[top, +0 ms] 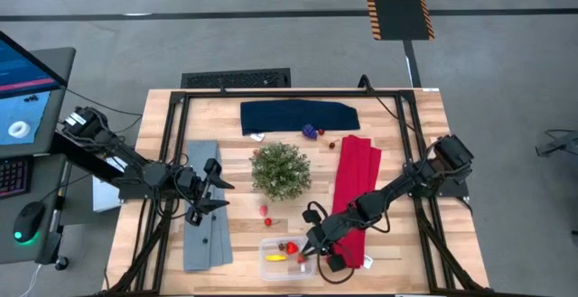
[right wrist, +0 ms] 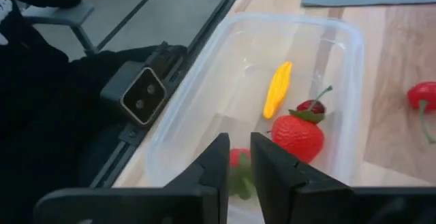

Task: Pick and placing Produce into tupperware
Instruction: Put the top blueberry into the transparent container

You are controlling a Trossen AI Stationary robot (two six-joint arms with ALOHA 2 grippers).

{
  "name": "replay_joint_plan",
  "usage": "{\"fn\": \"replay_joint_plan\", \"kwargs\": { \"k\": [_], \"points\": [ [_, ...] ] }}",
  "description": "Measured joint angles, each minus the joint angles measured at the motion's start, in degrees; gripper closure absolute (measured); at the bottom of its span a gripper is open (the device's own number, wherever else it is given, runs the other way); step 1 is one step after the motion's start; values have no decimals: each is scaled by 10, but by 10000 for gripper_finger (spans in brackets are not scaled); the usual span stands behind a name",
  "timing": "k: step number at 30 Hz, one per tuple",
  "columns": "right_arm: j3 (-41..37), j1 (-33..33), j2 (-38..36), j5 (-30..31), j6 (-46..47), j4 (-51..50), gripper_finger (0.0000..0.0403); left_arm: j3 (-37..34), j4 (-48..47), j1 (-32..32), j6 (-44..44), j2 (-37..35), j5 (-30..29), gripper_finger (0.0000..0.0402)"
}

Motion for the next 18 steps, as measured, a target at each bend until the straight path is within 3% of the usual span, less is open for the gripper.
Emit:
{"fn": "replay_joint_plan", "kwargs": {
  "k": [5, 11, 18],
  "points": [
    [-2, -25, -26, 9, -31, -67, 327, 0, 0, 0, 0, 0, -7, 198],
    [0, -66, -135, 24, -68, -172, 337, 0, 0, 0, 0, 0, -14, 198],
    [-3, -100, -263, 172, -74, -327, 338, 0, 0, 0, 0, 0, -26, 198]
  ]
}}
